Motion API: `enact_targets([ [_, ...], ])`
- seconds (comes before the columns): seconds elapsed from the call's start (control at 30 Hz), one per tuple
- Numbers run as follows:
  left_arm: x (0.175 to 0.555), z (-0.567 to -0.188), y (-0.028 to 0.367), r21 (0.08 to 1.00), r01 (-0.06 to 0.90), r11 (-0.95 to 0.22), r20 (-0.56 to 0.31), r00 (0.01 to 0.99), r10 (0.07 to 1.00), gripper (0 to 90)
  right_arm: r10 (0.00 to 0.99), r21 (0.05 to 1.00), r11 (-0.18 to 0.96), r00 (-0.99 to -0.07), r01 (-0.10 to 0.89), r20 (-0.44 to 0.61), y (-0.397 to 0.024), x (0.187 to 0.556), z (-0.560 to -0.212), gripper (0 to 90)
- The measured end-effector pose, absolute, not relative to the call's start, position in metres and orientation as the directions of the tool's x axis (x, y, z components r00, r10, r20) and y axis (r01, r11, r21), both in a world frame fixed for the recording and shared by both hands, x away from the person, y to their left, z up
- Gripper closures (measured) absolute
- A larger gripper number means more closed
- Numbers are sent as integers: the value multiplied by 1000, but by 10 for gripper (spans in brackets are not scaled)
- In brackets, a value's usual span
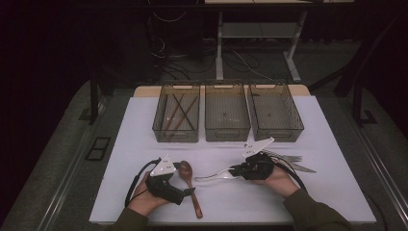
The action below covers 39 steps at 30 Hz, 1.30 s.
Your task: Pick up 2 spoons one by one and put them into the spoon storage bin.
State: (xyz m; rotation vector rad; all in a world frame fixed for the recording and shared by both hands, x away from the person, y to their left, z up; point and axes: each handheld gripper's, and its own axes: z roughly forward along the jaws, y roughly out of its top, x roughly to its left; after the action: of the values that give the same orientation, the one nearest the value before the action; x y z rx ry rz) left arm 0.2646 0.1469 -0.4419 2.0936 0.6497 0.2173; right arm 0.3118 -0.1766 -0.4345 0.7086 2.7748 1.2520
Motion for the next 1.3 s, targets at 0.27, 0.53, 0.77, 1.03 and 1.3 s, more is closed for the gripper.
enact_targets([
  [0.27, 264, -442, 147, 812, 364, -456, -87, 848, 523, 0, 449, 744, 530, -879, 406, 160, -186, 318, -427, 826],
  [0.53, 265, -442, 147, 810, 365, -459, -86, 848, 523, 0, 493, 776, 481, -858, 409, 147, -197, 325, -416, 826],
  [0.77, 265, -443, 147, 810, 368, -456, -88, 846, 526, 0, 533, 804, 437, -836, 405, 132, -205, 334, -403, 826],
  [1.03, 265, -444, 148, 811, 388, -437, -115, 839, 531, 0, 564, 830, 408, -820, 381, 99, -207, 346, -388, 827],
  [1.3, 265, -444, 148, 814, 394, -427, -125, 837, 533, 0, 590, 847, 383, -803, 368, 82, -207, 359, -379, 827],
])
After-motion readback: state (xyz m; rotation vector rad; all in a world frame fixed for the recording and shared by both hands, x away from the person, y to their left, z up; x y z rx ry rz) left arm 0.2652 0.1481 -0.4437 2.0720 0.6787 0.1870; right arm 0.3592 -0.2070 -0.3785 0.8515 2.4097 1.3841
